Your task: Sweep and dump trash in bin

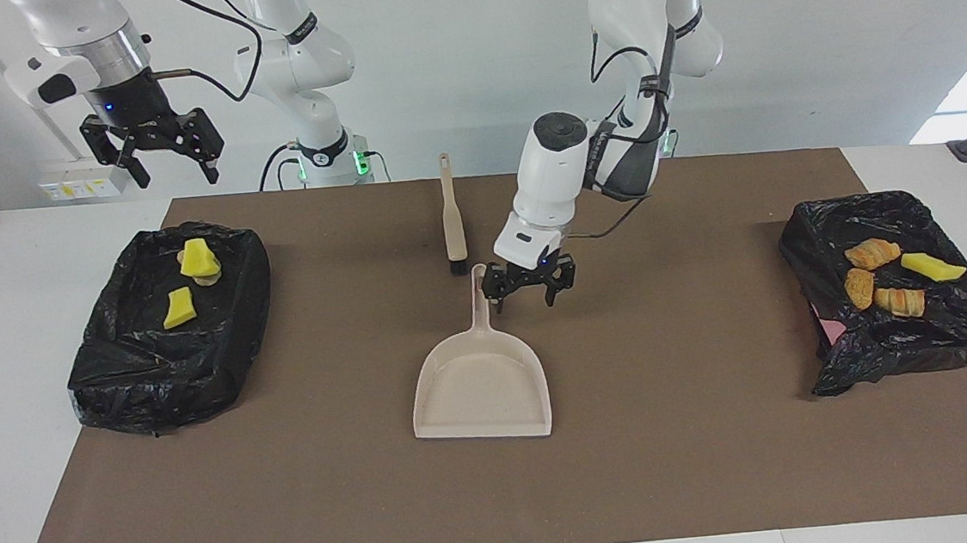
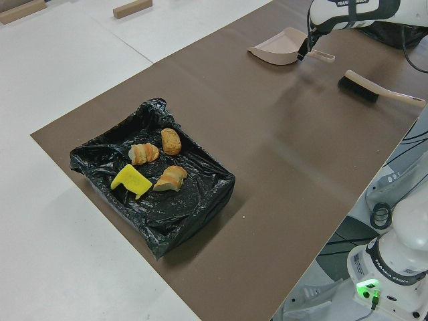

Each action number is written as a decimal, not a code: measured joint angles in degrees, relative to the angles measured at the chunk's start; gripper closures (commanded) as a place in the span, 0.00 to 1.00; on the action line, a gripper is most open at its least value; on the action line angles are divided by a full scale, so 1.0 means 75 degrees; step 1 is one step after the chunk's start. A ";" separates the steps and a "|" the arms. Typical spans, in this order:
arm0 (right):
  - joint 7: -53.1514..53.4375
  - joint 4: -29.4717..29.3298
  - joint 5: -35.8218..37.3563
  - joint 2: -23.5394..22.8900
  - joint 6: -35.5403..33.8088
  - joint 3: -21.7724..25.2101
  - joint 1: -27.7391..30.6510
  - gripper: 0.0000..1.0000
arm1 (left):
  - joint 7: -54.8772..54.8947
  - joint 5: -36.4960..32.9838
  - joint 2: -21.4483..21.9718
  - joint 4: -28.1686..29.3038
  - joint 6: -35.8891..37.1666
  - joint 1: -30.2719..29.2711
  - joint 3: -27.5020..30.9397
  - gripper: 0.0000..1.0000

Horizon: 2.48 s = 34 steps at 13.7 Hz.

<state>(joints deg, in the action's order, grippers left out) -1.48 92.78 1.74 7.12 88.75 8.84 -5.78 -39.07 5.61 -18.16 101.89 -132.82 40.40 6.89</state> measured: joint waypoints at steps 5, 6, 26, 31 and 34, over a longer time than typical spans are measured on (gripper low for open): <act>0.0000 0.0003 0.0000 0.0000 0.0000 0.0000 0.0000 0.00 | 0.0009 -0.0003 0.0129 -0.0007 0.0112 -0.0467 0.0031 0.00; 0.0000 0.0004 0.0000 0.0000 0.0000 0.0000 0.0000 0.00 | 0.0098 -0.0014 0.0129 -0.0007 0.0113 -0.0554 0.0041 0.00; 0.0002 0.0072 -0.0046 0.0007 -0.0001 0.0000 0.0002 0.00 | 0.7255 0.0360 0.1458 -0.1006 0.3689 -0.4422 0.0085 0.00; 0.0002 0.0082 -0.0046 0.0011 -0.0001 0.0000 0.0002 0.00 | 0.7150 0.0295 0.2219 -0.0986 0.4189 -0.4435 0.0083 0.00; 0.0002 0.0085 -0.0047 0.0014 -0.0001 0.0000 0.0002 0.00 | 0.6657 0.0162 0.2563 -0.0983 0.4665 -0.4427 0.0047 0.00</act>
<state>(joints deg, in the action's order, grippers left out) -1.47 93.42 1.39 7.22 88.74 8.84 -5.76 10.86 6.83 1.06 94.52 -97.83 7.20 7.24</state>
